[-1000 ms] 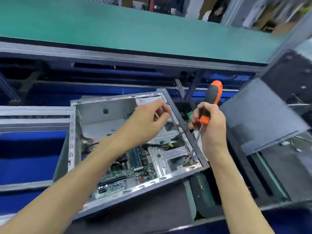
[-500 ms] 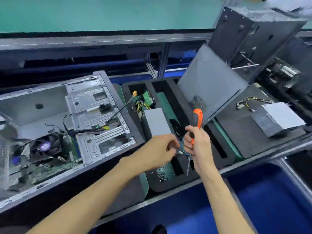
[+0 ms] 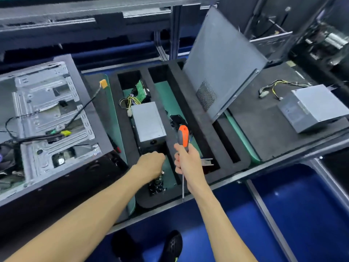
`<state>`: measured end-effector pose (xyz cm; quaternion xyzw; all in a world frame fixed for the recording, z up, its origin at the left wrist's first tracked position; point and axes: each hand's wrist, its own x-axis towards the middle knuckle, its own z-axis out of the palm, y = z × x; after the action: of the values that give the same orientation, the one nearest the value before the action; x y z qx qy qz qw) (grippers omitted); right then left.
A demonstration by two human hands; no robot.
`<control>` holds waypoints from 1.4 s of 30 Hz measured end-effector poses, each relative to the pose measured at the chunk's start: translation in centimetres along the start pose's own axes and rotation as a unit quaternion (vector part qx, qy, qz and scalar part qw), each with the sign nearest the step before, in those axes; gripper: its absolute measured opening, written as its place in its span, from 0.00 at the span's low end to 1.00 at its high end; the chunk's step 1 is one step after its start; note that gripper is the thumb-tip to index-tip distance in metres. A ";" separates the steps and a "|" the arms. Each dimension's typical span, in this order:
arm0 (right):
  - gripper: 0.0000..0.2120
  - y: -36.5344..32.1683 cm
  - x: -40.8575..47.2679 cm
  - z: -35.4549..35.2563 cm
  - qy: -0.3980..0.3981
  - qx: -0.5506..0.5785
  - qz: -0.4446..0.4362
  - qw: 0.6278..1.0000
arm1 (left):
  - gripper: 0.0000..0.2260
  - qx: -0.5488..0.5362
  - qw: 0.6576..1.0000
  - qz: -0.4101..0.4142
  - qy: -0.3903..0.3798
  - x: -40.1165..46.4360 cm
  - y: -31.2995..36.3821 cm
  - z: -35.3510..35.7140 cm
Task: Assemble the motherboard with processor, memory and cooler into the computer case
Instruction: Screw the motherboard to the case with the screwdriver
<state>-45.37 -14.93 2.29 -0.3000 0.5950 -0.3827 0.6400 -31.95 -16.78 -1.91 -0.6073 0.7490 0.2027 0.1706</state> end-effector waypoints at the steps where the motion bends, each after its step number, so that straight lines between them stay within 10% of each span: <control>1: 0.10 0.0 0.2 0.0 -0.004 0.002 -0.001 1.000 | 0.07 0.018 1.000 -0.005 -0.011 0.4 0.2 0.4; 20: 0.07 0.0 1.8 -0.2 0.001 0.006 0.023 1.000 | 0.13 0.128 0.991 -0.001 -0.043 2.0 1.2 3.9; 27: 0.05 -0.9 1.5 -0.3 0.011 0.083 0.046 0.995 | 0.04 -0.105 0.994 -0.034 0.019 1.3 0.8 2.2; 34: 0.08 -4.3 0.5 0.5 -0.006 0.320 0.060 0.946 | 0.05 -0.451 0.889 -0.015 0.081 -2.5 0.5 -4.1; 42: 0.20 -9.0 -1.0 4.8 0.001 0.338 -0.024 0.941 | 0.04 -0.745 0.655 0.026 0.127 -9.6 -3.1 -12.5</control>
<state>-41.81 -19.20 10.87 -0.0802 0.4239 -0.5765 0.6939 -27.08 -15.66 13.33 -0.5310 0.3766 0.6178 -0.4410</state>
